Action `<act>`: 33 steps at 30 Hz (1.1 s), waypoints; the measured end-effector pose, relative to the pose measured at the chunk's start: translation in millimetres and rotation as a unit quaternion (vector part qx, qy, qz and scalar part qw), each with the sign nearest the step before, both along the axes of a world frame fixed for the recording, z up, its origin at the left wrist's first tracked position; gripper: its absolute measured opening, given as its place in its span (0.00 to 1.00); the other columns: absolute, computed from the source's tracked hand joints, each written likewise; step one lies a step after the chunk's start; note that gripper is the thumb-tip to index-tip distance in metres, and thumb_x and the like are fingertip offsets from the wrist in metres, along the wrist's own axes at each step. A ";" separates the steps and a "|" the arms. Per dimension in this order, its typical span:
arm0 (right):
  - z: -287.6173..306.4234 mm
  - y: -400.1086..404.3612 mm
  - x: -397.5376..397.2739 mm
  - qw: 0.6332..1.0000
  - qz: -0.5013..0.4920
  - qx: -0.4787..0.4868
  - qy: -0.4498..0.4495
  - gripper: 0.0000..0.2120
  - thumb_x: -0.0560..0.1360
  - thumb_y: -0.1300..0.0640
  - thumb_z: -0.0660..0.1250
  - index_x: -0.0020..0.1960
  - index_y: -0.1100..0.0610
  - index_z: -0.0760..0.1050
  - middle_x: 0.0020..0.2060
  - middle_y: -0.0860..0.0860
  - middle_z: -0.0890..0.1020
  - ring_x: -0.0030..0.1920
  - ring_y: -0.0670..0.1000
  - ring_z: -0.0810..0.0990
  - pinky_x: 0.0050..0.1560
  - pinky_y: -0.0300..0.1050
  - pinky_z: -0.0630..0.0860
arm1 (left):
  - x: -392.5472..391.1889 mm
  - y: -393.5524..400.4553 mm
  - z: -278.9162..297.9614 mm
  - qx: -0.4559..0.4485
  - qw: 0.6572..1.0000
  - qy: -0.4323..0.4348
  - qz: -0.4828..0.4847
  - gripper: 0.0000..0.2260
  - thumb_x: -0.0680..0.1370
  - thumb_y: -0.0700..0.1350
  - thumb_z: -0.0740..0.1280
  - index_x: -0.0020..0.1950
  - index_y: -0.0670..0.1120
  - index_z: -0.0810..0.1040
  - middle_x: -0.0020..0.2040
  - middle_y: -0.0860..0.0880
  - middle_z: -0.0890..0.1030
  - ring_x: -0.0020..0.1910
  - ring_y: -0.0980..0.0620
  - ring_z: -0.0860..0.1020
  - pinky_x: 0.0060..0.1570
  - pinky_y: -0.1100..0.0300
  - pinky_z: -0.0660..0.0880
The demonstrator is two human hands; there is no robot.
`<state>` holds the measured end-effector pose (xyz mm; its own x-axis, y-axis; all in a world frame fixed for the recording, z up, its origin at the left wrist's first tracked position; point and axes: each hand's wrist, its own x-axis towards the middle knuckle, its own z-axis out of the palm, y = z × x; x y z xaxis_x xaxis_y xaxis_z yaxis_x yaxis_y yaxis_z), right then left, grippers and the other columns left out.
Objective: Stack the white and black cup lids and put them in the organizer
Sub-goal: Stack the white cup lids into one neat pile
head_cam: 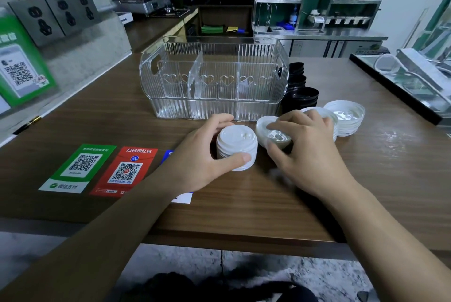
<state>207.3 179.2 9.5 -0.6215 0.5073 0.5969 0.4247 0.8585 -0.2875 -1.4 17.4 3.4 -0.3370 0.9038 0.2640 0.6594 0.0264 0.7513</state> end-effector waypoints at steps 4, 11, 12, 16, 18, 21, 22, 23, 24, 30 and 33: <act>-1.8 0.8 -0.9 0.999 -0.016 0.023 -0.017 0.08 0.76 0.49 0.78 0.53 0.50 0.89 0.51 0.45 0.84 0.52 0.58 0.75 0.54 0.55 0.63 | 1.2 -0.7 1.0 0.008 1.000 0.006 0.001 0.29 0.80 0.64 0.79 0.78 0.58 0.78 0.68 0.63 0.85 0.72 0.60 0.81 0.76 0.49 0.77; -4.0 2.4 -3.5 1.000 -0.023 0.004 -0.009 0.05 0.77 0.56 0.80 0.43 0.49 0.86 0.44 0.44 0.83 0.47 0.56 0.73 0.51 0.57 0.65 | -0.5 1.3 -0.2 0.008 1.000 0.004 -0.001 0.27 0.78 0.67 0.76 0.75 0.59 0.79 0.67 0.60 0.86 0.70 0.55 0.83 0.73 0.45 0.78; -3.8 2.1 -4.0 1.000 -0.025 0.000 -0.011 0.06 0.77 0.56 0.80 0.43 0.50 0.84 0.43 0.44 0.82 0.47 0.56 0.73 0.51 0.57 0.66 | -0.3 1.1 -0.2 0.009 1.000 0.004 -0.001 0.27 0.78 0.67 0.76 0.74 0.58 0.79 0.67 0.60 0.85 0.70 0.55 0.83 0.73 0.45 0.78; -2.3 0.8 -5.3 1.000 -0.024 -0.014 -0.005 0.09 0.77 0.56 0.80 0.43 0.50 0.81 0.42 0.44 0.80 0.47 0.56 0.74 0.52 0.58 0.67 | -0.5 0.4 0.0 0.009 1.000 0.008 -0.004 0.26 0.79 0.65 0.77 0.74 0.59 0.79 0.66 0.60 0.85 0.70 0.56 0.82 0.72 0.45 0.78; -1.5 0.9 -4.3 0.999 -0.020 -0.027 -0.003 0.09 0.76 0.54 0.80 0.43 0.50 0.80 0.42 0.43 0.80 0.47 0.55 0.74 0.53 0.58 0.66 | -0.7 0.6 0.1 0.008 1.000 0.008 -0.005 0.25 0.80 0.64 0.77 0.74 0.59 0.79 0.66 0.60 0.86 0.70 0.55 0.83 0.72 0.45 0.79; -0.3 1.7 -2.3 0.999 -0.012 -0.041 0.006 0.10 0.76 0.51 0.81 0.43 0.49 0.80 0.41 0.42 0.80 0.47 0.53 0.73 0.54 0.56 0.65 | -0.3 0.6 0.8 0.010 1.000 0.010 -0.004 0.26 0.79 0.66 0.76 0.74 0.58 0.79 0.66 0.60 0.86 0.70 0.55 0.83 0.72 0.45 0.79; -0.1 1.7 -2.0 0.999 -0.008 -0.042 0.011 0.10 0.75 0.50 0.82 0.43 0.48 0.80 0.41 0.41 0.79 0.47 0.52 0.72 0.53 0.54 0.64 | -0.2 0.5 1.0 0.010 1.000 0.010 -0.004 0.26 0.79 0.66 0.76 0.74 0.58 0.80 0.66 0.60 0.86 0.69 0.55 0.83 0.72 0.45 0.79; 0.2 1.4 -1.8 0.999 -0.005 -0.042 0.016 0.11 0.75 0.49 0.82 0.43 0.48 0.80 0.41 0.40 0.79 0.47 0.52 0.72 0.52 0.52 0.62 | -0.4 0.4 1.0 0.010 1.000 0.009 -0.004 0.26 0.79 0.67 0.76 0.74 0.58 0.80 0.66 0.59 0.86 0.69 0.54 0.83 0.72 0.45 0.79; 0.3 1.0 -2.0 0.999 -0.003 -0.041 0.023 0.11 0.75 0.48 0.82 0.42 0.48 0.81 0.41 0.40 0.79 0.47 0.51 0.72 0.52 0.50 0.60 | -0.5 0.5 1.0 0.010 1.000 0.007 -0.005 0.26 0.79 0.66 0.76 0.74 0.58 0.80 0.66 0.59 0.86 0.69 0.54 0.83 0.71 0.44 0.79; 0.8 1.1 -2.3 0.998 -0.010 -0.016 0.060 0.04 0.78 0.54 0.80 0.46 0.50 0.85 0.45 0.44 0.83 0.47 0.54 0.74 0.51 0.52 0.61 | -1.7 1.1 -0.9 0.011 1.000 0.008 -0.004 0.26 0.78 0.66 0.77 0.74 0.58 0.80 0.66 0.59 0.86 0.69 0.55 0.83 0.71 0.44 0.79; 4.6 0.9 -1.6 0.996 0.003 -0.026 0.091 0.04 0.82 0.54 0.76 0.48 0.51 0.85 0.45 0.44 0.81 0.47 0.52 0.75 0.53 0.53 0.65 | -1.9 1.5 -1.7 0.010 1.000 0.011 -0.001 0.29 0.77 0.68 0.77 0.75 0.59 0.79 0.67 0.60 0.85 0.70 0.56 0.82 0.73 0.45 0.78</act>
